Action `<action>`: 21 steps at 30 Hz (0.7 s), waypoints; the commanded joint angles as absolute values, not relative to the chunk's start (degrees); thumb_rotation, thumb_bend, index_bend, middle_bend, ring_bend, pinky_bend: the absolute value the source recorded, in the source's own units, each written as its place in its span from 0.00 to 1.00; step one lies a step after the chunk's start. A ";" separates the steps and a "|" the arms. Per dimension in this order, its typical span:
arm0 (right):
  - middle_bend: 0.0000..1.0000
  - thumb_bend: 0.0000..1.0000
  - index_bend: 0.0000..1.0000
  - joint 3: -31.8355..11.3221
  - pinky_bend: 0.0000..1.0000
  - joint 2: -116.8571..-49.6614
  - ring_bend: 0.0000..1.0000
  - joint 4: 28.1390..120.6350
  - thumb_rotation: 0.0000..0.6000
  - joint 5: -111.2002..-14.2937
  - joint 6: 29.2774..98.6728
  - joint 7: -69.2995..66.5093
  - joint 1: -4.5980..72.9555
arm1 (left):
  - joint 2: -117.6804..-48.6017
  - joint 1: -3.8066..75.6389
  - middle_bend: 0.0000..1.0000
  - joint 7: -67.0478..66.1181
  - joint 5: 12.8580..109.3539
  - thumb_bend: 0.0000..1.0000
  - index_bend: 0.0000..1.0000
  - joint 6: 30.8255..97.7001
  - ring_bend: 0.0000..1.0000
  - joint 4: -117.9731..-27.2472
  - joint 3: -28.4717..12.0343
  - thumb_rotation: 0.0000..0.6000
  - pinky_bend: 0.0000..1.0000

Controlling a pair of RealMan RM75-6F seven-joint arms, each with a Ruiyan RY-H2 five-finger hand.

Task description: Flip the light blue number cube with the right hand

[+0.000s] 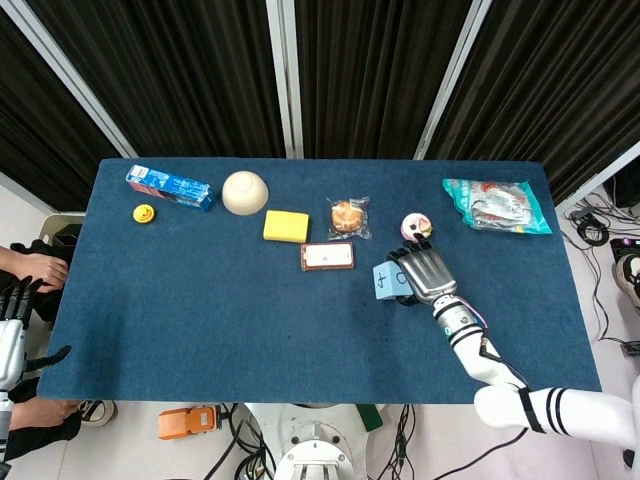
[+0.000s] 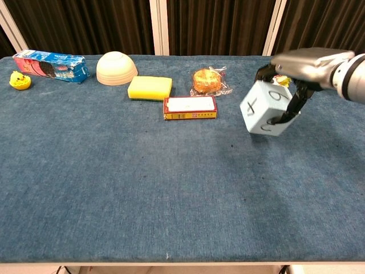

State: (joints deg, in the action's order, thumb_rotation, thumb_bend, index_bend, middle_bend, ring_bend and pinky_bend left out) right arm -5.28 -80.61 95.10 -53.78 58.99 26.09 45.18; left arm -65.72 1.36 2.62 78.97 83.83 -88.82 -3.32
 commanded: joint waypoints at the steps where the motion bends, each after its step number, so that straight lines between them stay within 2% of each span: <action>1: 0.45 0.38 0.57 -5.92 0.14 -81.09 0.24 88.26 1.00 -70.90 62.25 -2.24 37.25 | -65.88 1.49 0.00 2.59 79.04 0.06 0.00 83.66 0.00 -88.87 -3.33 1.00 0.00; 7: 0.45 0.38 0.55 -3.02 0.13 -88.20 0.23 72.64 1.00 -80.19 63.95 -28.62 33.45 | -66.26 2.15 0.00 1.73 79.58 0.06 0.00 83.09 0.00 -89.50 -3.33 1.00 0.00; 13: 0.45 0.38 0.51 -1.15 0.06 -94.92 0.18 58.51 1.00 -85.61 64.61 -47.40 32.81 | -66.01 2.48 0.00 0.33 79.97 0.06 0.00 83.38 0.00 -90.79 -3.53 1.00 0.00; 21: 0.44 0.38 0.47 -0.16 0.03 -100.84 0.14 46.94 1.00 -88.42 65.30 -56.36 32.76 | -65.51 2.66 0.00 -0.88 79.85 0.06 0.00 83.35 0.00 -92.13 -3.57 1.00 0.00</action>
State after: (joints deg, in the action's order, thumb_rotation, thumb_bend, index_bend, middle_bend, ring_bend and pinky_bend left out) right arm -0.90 -98.44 49.75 -86.57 64.56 -54.04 33.40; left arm -65.54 2.65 -0.86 79.86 83.35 -92.11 -3.57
